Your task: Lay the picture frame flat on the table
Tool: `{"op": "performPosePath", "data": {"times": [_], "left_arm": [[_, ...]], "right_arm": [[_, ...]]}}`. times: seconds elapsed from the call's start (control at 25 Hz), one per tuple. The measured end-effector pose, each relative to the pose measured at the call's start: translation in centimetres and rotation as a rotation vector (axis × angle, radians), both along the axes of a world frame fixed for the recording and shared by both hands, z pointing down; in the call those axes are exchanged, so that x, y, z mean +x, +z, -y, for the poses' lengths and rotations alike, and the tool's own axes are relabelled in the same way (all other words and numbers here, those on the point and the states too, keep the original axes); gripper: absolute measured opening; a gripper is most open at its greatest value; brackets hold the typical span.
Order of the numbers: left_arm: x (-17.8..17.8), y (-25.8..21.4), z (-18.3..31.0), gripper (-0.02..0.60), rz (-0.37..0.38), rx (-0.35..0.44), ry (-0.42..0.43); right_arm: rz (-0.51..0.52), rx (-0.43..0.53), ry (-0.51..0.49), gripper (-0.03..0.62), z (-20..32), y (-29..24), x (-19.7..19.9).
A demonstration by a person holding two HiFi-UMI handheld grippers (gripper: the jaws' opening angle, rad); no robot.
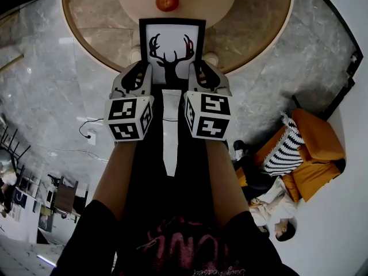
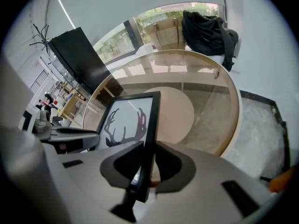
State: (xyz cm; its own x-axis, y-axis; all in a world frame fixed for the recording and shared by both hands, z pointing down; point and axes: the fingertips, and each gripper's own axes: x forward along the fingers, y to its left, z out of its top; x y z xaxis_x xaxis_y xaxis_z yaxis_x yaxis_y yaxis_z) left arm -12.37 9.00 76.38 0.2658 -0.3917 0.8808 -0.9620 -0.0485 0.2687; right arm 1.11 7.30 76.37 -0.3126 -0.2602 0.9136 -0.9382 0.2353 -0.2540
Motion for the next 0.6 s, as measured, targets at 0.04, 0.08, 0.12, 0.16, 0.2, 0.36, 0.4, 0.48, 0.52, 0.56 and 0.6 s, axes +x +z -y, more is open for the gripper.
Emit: {"op": "performPosePath", "data": {"times": [0.04,0.08,0.12,0.16,0.2,0.36,0.4,0.48,0.52,0.56,0.6], "left_arm": [[0.0,0.0,0.0,0.074,0.002,0.0,0.0],[0.0,0.0,0.0,0.074,0.005,0.001,0.002],[0.0,0.0,0.0,0.074,0.009,0.003,0.005],[-0.1,0.0,0.0,0.074,0.012,0.006,0.008],[0.0,-0.1,0.1,0.074,0.014,0.009,0.011],[0.0,-0.3,0.2,0.074,0.013,0.027,0.018],[0.0,-0.4,0.2,0.074,0.013,0.032,0.019],[-0.1,-0.8,0.3,0.074,0.014,0.042,0.022],[-0.2,-0.9,0.4,0.074,0.016,0.047,0.022],[-0.4,-1.2,0.5,0.074,0.017,0.053,0.018],[-0.6,-1.4,0.6,0.074,0.018,0.061,0.013]], "right_arm": [[0.001,0.002,0.001,0.083,0.0,0.0,0.0],[0.004,0.004,0.002,0.083,0.0,0.0,0.0],[0.007,0.007,0.002,0.081,0.0,-0.1,-0.1],[0.009,0.011,0.001,0.083,0.1,-0.1,-0.1],[0.009,0.017,0.001,0.083,0.1,-0.1,-0.1],[0.002,0.046,0.002,0.083,0.5,-0.4,0.0],[0.003,0.051,0.007,0.083,0.5,-0.5,0.0],[0.004,0.064,0.016,0.083,0.7,-0.9,0.0],[0.003,0.071,0.019,0.083,0.8,-1.1,0.1],[0.001,0.078,0.021,0.083,1.0,-1.3,0.1],[-0.002,0.088,0.023,0.083,1.1,-1.6,0.2]]}}
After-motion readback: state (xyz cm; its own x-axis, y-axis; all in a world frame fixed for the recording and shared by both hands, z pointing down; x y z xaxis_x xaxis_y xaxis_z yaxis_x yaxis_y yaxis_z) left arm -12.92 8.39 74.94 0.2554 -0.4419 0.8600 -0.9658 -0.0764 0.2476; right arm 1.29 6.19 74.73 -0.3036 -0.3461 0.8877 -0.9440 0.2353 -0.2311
